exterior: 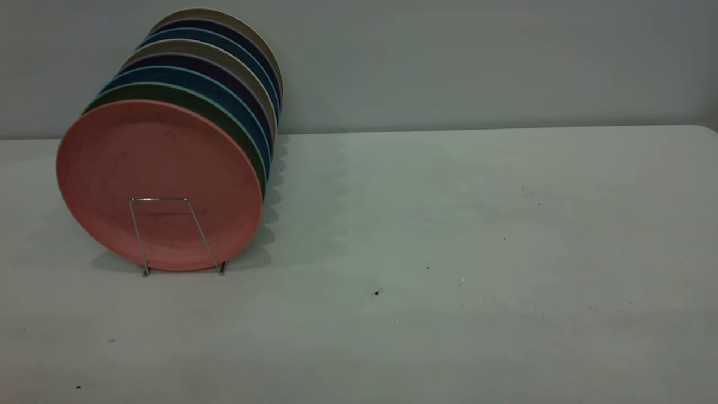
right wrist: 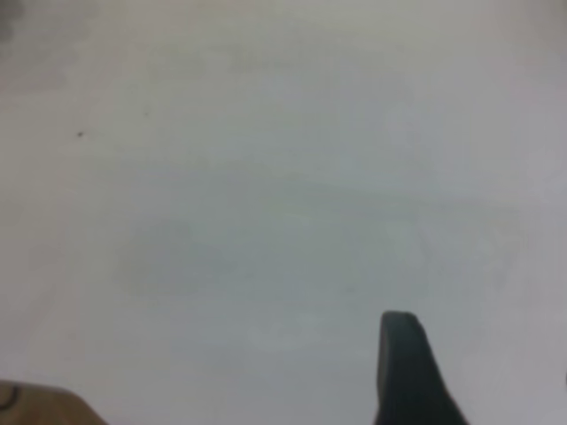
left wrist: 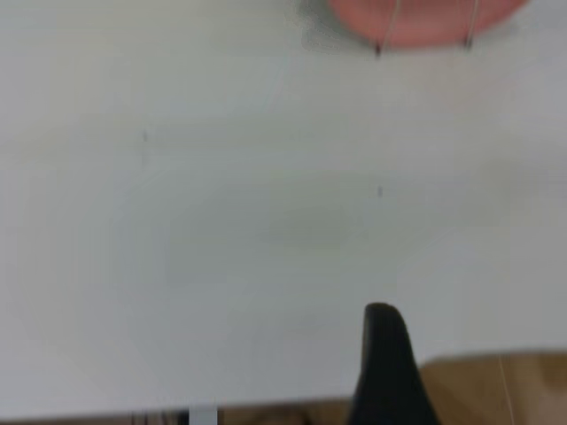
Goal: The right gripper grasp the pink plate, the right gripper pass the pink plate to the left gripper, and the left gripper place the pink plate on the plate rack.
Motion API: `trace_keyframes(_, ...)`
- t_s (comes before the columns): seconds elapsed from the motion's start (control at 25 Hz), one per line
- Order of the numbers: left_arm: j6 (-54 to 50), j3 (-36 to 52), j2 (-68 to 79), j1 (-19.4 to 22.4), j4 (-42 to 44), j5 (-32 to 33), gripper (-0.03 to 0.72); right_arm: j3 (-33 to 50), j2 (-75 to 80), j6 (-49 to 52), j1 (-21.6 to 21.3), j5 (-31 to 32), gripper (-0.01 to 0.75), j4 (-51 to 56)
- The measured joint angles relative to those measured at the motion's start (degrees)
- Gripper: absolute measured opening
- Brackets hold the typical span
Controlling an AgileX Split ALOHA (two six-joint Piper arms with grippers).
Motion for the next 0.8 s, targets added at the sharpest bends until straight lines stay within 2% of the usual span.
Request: trace_keyframes(0.8, 0.0, 0.0, -2.1, 0.0, 0.0, 0.8, 0.542, 0.0, 0.0, 0.0, 0.0, 0.0, 0.44, 0.0)
